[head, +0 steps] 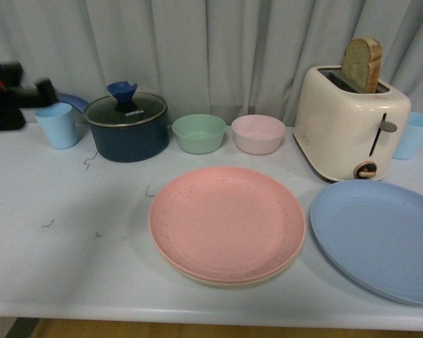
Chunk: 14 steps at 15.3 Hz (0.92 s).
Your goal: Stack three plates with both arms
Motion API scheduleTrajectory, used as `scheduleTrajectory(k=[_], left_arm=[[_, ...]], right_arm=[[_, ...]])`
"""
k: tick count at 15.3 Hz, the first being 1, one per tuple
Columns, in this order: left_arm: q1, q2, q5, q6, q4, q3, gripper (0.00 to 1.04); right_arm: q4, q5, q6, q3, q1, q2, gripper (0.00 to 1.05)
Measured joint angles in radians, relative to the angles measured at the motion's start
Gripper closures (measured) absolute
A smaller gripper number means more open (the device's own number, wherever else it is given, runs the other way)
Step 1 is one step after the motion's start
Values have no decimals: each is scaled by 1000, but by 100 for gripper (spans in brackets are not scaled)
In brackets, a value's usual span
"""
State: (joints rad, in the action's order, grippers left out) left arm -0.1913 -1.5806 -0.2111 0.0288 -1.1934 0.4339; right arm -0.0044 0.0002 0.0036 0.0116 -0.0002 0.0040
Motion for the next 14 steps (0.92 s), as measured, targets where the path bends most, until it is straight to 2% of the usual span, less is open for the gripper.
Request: scheduleTrajectory(k=[5, 14], left_arm=[[19, 83, 47, -10, 22, -106, 103], [61, 185, 77, -14, 57, -207, 103]], right_arm=[[1, 0, 0, 0, 0, 0, 6], [0, 0, 0, 0, 0, 0, 6]])
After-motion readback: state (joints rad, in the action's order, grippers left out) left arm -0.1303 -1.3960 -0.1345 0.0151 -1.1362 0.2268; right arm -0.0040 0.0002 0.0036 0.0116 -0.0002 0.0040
